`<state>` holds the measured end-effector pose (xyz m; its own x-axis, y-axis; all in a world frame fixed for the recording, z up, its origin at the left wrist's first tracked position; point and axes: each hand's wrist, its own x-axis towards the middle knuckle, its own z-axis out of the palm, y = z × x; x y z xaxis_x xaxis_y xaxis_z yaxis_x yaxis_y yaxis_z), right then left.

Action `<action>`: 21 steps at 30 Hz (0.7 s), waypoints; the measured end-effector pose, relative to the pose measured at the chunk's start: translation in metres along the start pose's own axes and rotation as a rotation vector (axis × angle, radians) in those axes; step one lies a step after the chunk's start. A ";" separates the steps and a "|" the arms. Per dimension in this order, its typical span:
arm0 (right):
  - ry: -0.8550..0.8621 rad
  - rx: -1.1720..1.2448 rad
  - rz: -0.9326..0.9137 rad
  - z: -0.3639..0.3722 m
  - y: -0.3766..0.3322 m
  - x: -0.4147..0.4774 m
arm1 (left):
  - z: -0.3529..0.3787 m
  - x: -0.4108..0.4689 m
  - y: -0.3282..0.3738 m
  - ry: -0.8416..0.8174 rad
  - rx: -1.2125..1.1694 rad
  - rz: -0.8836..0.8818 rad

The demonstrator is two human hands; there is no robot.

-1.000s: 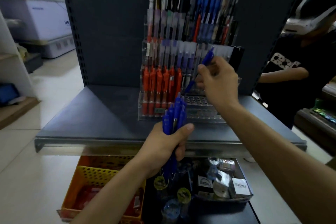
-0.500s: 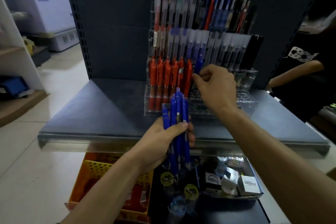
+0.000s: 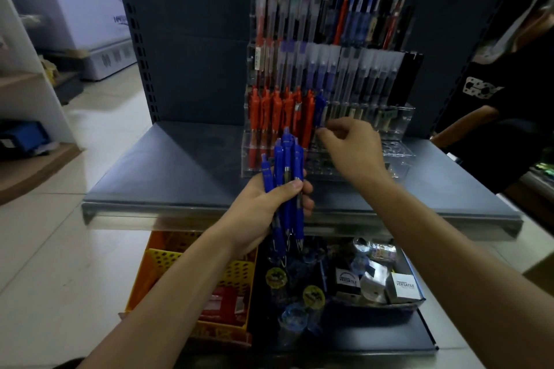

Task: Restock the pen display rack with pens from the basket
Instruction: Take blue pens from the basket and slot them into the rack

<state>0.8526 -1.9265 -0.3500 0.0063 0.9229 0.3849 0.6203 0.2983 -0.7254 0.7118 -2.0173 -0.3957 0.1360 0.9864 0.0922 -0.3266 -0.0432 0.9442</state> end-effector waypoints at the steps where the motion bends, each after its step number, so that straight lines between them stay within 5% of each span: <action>1: 0.029 -0.001 -0.028 -0.004 0.000 -0.006 | 0.001 -0.001 0.000 -0.004 0.024 0.003; 3: 0.014 0.052 -0.073 -0.014 -0.003 -0.020 | 0.002 -0.005 -0.001 -0.022 0.074 0.007; 8: -0.498 0.226 -0.075 -0.031 -0.012 -0.056 | 0.002 -0.017 -0.004 -0.038 0.166 0.015; 11: -0.458 0.157 -0.046 -0.031 -0.004 -0.063 | 0.005 -0.023 -0.006 -0.038 0.222 0.013; 15: -0.623 0.356 -0.009 -0.030 0.002 -0.074 | 0.006 -0.028 -0.009 -0.027 0.279 0.032; 21: -0.488 0.382 0.008 -0.033 -0.003 -0.068 | 0.007 -0.026 -0.007 0.005 0.223 0.044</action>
<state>0.8764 -1.9980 -0.3556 -0.4055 0.9034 0.1394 0.2963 0.2742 -0.9149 0.7171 -2.0436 -0.4025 0.1217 0.9836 0.1334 -0.1175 -0.1192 0.9859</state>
